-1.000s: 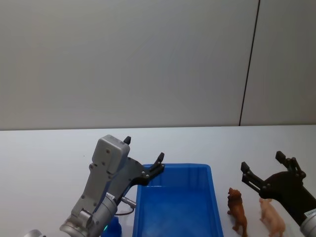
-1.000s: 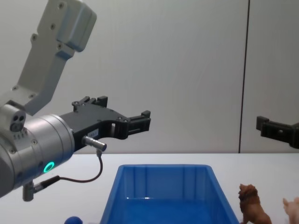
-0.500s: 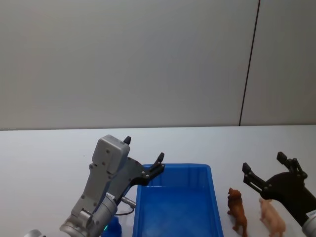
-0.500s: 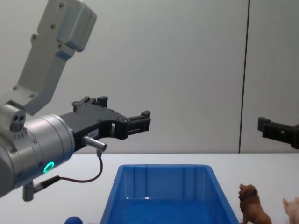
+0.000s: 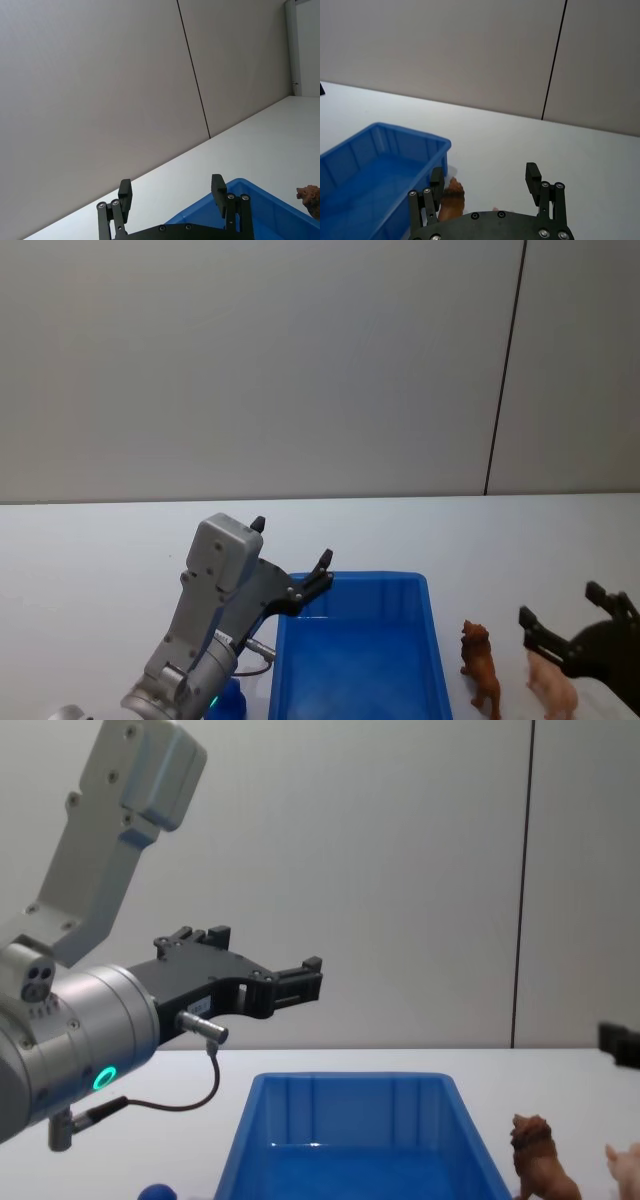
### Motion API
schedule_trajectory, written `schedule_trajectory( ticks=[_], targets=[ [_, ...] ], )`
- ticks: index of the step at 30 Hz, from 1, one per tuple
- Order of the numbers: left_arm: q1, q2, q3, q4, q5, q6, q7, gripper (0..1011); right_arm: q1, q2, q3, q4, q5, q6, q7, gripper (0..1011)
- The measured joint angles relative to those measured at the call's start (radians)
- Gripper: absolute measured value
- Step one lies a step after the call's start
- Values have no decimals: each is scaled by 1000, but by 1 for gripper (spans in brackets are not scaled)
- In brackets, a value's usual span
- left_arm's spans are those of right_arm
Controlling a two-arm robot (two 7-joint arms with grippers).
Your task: Pick up the two dolls from the table and place them into the box.
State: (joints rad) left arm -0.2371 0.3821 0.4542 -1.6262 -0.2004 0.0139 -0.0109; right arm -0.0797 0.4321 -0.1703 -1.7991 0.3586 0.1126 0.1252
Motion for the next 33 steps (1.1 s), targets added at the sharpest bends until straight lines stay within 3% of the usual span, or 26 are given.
schedule_trajectory(
  ticks=[10,16,33],
  targets=[
    [0,0,0,0,0,0,0,1002,-58,62,32,-2,38,40,36,1001],
    [0,0,0,0,0,0,0,1002,-70,76,38,29,46,58,57,1001],
    [0,0,0,0,0,0,0,1002,-24,47,18,150,50,104,111,1001]
  ],
)
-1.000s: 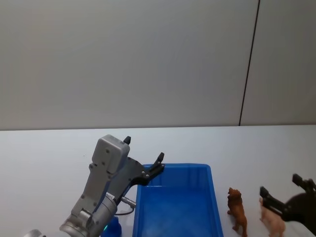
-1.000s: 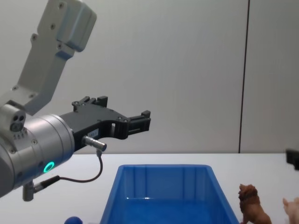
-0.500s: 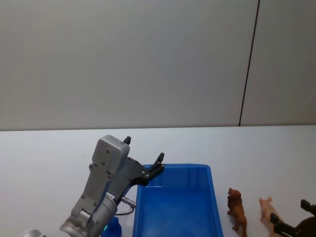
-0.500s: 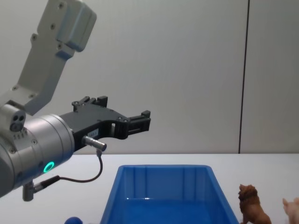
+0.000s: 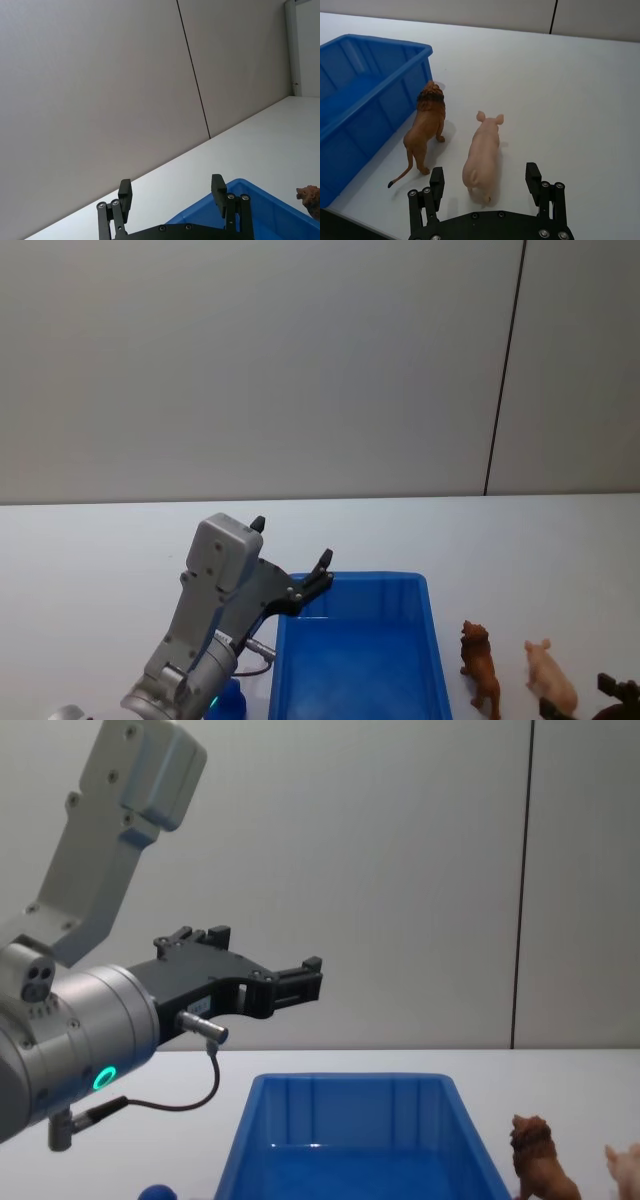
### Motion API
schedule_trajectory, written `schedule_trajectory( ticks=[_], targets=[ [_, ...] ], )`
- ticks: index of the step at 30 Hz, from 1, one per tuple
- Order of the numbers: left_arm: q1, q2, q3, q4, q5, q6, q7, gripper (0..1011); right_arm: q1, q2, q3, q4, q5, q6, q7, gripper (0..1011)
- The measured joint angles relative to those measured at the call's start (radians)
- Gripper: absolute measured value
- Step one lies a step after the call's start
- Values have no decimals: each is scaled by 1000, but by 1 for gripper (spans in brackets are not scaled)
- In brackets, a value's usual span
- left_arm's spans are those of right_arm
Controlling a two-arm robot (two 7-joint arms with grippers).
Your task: Pick up the two dolls from the table and place them into the box.
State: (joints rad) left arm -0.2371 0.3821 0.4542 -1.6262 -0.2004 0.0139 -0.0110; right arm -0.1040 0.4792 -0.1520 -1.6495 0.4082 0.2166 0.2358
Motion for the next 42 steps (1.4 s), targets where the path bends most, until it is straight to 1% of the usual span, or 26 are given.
schedule_trajectory(
  ticks=[3,5,11,12,13,15,16,17,18,19,21,23,24,25,28,35,42],
  targets=[
    [0,0,0,0,0,0,0,1002,12,-9,-5,21,3,6,6,1001],
    [0,0,0,0,0,0,0,1001,18,-14,-8,32,5,10,9,976],
    [0,0,0,0,0,0,0,1002,36,-29,-15,64,14,23,17,843],
    [0,0,0,0,0,0,0,1001,38,-31,-16,67,15,23,17,792],
    [0,0,0,0,0,0,0,1002,42,-34,-17,73,17,23,19,792],
    [0,0,0,0,0,0,0,1002,45,-37,-19,78,19,21,21,705],
    [0,0,0,0,0,0,0,1002,47,-39,-20,82,21,18,23,705],
    [0,0,0,0,0,0,0,1002,48,-41,-20,84,22,15,24,657],
    [0,0,0,0,0,0,0,1002,49,-42,-21,86,23,12,24,645],
    [0,0,0,0,0,0,0,1002,51,-44,-21,89,24,7,26,579],
    [0,0,0,0,0,0,0,1002,52,-46,-22,92,26,0,27,538],
    [0,0,0,0,0,0,0,1002,54,-48,-23,95,28,-9,27,456],
    [0,0,0,0,0,0,0,1002,54,-49,-24,96,28,-12,27,444],
    [0,0,0,0,0,0,0,1002,55,-50,-24,97,28,-18,27,389],
    [0,0,0,0,0,0,0,1002,56,-52,-24,98,28,-30,24,369],
    [0,0,0,0,0,0,0,1002,56,-53,-24,86,12,-57,15,369],
    [0,0,0,0,0,0,0,1002,65,-52,-24,38,-20,-87,15,369]
  ],
)
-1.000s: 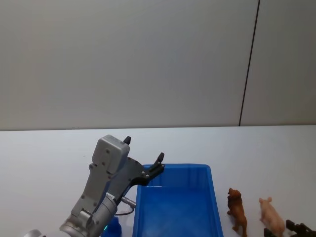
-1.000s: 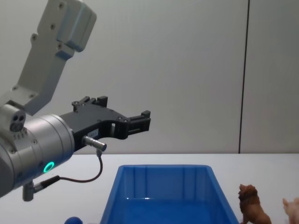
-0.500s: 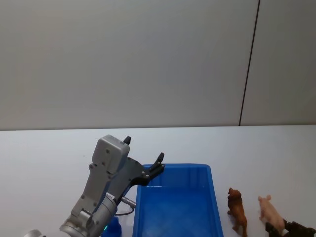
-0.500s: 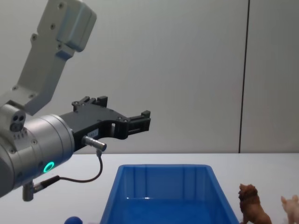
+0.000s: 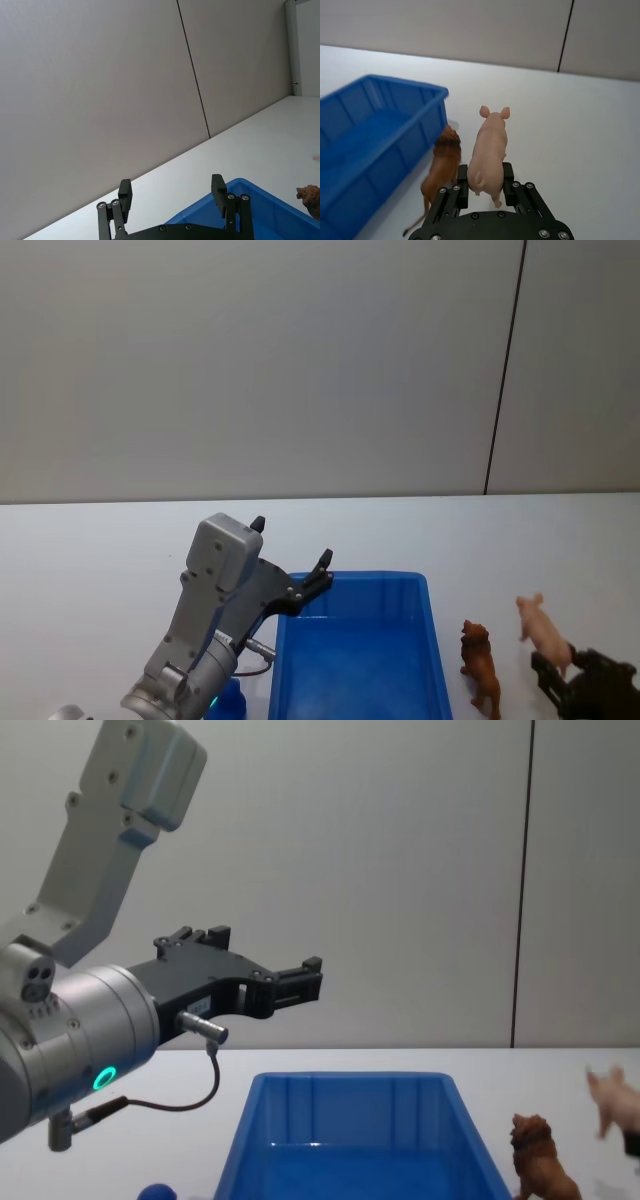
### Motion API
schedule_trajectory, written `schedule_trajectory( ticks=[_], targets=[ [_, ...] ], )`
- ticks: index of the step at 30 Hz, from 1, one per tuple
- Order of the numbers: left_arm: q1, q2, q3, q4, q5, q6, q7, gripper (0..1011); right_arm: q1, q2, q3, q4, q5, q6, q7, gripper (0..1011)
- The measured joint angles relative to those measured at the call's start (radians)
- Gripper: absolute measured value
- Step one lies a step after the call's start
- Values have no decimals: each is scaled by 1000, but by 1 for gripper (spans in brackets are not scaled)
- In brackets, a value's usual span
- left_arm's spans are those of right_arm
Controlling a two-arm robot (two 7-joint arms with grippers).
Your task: Pick up the two dolls from the table and place them into the box.
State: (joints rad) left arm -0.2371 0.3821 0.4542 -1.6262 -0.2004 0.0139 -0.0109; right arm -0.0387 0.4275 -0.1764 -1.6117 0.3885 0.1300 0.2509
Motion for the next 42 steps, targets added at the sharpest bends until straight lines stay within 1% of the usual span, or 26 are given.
schedule_trajectory(
  ticks=[6,9,14,15,16,19,21,24,25,28,29,30,32,33,35,36,37,40,41,42],
  targets=[
    [0,0,0,0,0,0,0,1002,22,-4,-3,-40,-15,0,28,369],
    [0,0,0,0,0,0,0,1002,45,-14,-9,-62,-22,15,55,369],
    [0,0,0,0,0,0,0,1002,81,-34,-23,-74,-34,41,96,369],
    [0,0,0,0,0,0,0,1002,93,-42,-29,-74,-40,55,113,369],
    [0,0,0,0,0,0,0,1002,93,-42,-29,-74,-40,55,113,369],
    [0,0,0,0,0,0,0,1002,128,-68,-47,-65,-54,89,149,369],
    [0,0,0,0,0,0,0,1002,144,-80,-56,-56,-59,102,162,369],
    [0,0,0,0,0,0,0,1002,174,-106,-75,-32,-73,134,193,369],
    [0,0,0,0,0,0,0,1002,174,-106,-75,-32,-73,134,193,369],
    [0,0,0,0,0,0,0,1002,204,-134,-95,1,-85,158,217,395],
    [0,0,0,0,0,0,0,1002,207,-137,-97,4,-88,163,221,408],
    [0,0,0,0,0,0,0,1002,212,-142,-102,11,-90,166,224,475],
    [0,0,0,0,0,0,0,1002,221,-150,-107,21,-94,173,232,516],
    [0,0,0,0,0,0,0,1002,229,-157,-113,31,-98,178,237,578],
    [0,0,0,0,0,0,0,1002,234,-162,-118,38,-102,181,242,608],
    [0,0,0,0,0,0,0,1002,239,-166,-122,44,-105,182,246,679],
    [0,0,0,0,0,0,0,1002,240,-168,-123,46,-107,183,247,695],
    [0,0,0,0,0,0,0,1002,244,-170,-126,51,-110,184,247,793],
    [0,0,0,0,0,0,0,1002,244,-170,-126,52,-110,184,246,802],
    [0,0,0,0,0,0,0,1002,244,-170,-126,52,-110,184,245,848]
  ],
)
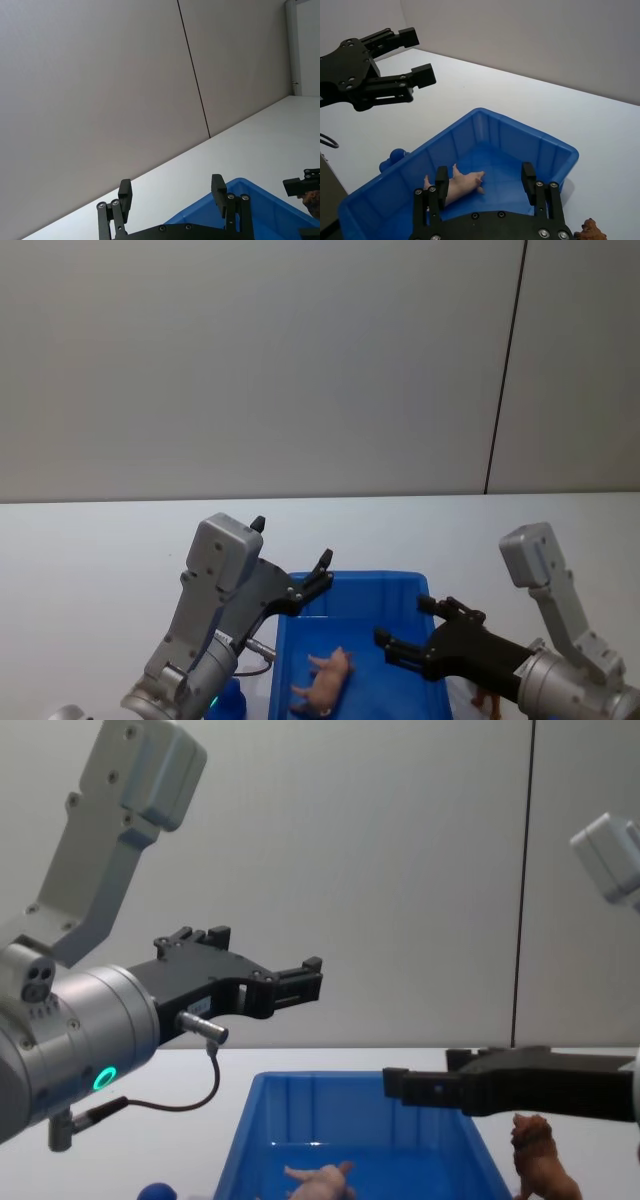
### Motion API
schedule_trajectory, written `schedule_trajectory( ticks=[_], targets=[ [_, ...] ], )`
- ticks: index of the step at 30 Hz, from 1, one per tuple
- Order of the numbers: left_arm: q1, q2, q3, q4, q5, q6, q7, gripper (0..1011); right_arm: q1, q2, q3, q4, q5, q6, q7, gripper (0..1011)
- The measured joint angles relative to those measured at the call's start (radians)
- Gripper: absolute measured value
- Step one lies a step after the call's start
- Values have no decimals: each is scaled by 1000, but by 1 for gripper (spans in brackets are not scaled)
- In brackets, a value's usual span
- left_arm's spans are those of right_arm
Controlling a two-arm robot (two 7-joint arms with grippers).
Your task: Pick up the two dolls from the table and place them into the box.
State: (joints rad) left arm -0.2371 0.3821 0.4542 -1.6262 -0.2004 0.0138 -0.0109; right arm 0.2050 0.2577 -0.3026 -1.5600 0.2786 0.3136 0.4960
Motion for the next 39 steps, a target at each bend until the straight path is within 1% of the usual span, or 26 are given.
schedule_trajectory(
  ticks=[1,2,3,4,6,11,12,15,17,23,27,32,39],
  targets=[
    [0,0,0,0,0,0,0,1002,-1,2,0,0,0,-1,-5,864],
    [0,0,0,0,0,0,0,1002,-4,6,2,-2,0,-4,-13,919],
    [0,0,0,0,0,0,0,1002,-7,9,3,-5,1,-6,-17,919],
    [0,0,0,0,0,0,0,1002,-10,12,5,-8,2,-9,-22,964],
    [0,0,0,0,0,0,0,1002,-24,24,11,-22,6,-19,-40,1001],
    [0,0,0,0,0,0,0,1002,-63,56,27,-61,21,-41,-81,1001],
    [0,0,0,0,0,0,0,1002,-81,70,34,-79,28,-49,-95,1001],
    [0,0,0,0,0,0,0,1002,-106,90,44,-102,39,-59,-119,1001],
    [0,0,0,0,0,0,0,1002,-133,111,54,-125,50,-66,-138,1001],
    [0,0,0,0,0,0,0,1002,-189,155,77,-167,83,-74,-185,1001],
    [0,0,0,0,0,0,0,1002,-215,175,88,-180,103,-69,-205,1001],
    [0,0,0,0,0,0,0,1002,-236,191,96,-181,121,-50,-218,1001],
    [0,0,0,0,0,0,0,1002,-239,189,91,-146,125,-28,-216,1001]
  ],
)
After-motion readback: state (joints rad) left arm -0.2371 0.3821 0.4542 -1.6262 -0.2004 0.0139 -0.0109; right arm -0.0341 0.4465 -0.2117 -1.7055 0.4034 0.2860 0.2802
